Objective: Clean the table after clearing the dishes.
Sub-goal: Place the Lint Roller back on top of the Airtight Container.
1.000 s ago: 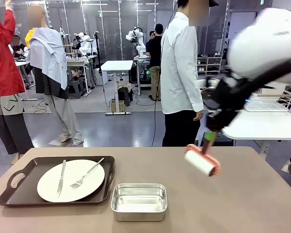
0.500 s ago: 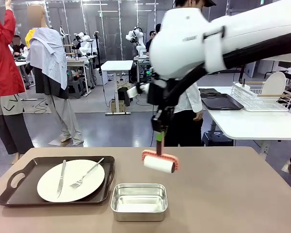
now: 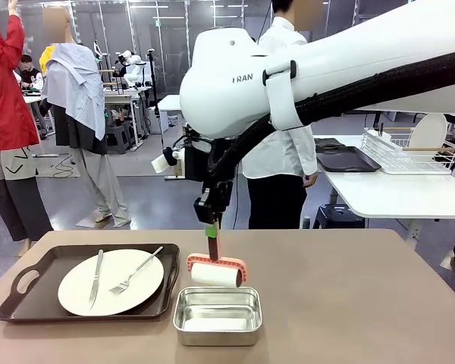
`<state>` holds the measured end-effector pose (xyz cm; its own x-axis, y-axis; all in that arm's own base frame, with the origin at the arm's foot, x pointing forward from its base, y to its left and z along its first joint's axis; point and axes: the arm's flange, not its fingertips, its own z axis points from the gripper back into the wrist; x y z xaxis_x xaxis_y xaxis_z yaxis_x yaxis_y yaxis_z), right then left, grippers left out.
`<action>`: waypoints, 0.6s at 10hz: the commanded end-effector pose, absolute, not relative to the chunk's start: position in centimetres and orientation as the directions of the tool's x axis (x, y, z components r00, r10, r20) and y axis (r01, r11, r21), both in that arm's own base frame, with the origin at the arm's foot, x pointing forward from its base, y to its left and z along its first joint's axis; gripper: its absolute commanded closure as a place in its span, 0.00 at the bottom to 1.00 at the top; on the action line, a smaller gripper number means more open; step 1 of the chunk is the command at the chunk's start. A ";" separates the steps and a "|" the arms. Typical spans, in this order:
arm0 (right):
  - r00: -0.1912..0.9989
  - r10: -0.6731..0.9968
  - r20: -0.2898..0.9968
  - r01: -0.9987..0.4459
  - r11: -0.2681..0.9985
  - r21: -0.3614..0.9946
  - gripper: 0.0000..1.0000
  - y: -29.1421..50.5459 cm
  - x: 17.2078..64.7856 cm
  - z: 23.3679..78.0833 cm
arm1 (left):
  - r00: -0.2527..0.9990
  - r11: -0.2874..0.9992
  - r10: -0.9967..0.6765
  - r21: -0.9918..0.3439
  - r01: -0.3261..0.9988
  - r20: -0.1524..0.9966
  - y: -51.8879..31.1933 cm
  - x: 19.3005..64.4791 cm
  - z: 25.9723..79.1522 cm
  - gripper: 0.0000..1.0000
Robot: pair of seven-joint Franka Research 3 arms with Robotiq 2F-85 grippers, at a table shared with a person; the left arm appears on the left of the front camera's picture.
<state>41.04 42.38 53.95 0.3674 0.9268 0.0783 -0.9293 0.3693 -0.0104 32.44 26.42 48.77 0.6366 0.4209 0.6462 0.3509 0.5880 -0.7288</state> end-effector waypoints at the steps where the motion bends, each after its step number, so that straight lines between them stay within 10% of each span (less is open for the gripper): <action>1: 0.472 0.875 0.107 -0.879 0.476 -0.019 0.77 42.1 39.8 54.6 | 0.624 0.577 0.427 -0.729 0.368 0.654 26.6 32.4 48.9 0.00; 6: 0.367 0.927 0.078 -0.929 0.369 -0.010 0.77 42.4 41.0 53.9 | 0.624 0.577 0.427 -0.729 0.368 0.654 26.6 32.4 48.9 0.00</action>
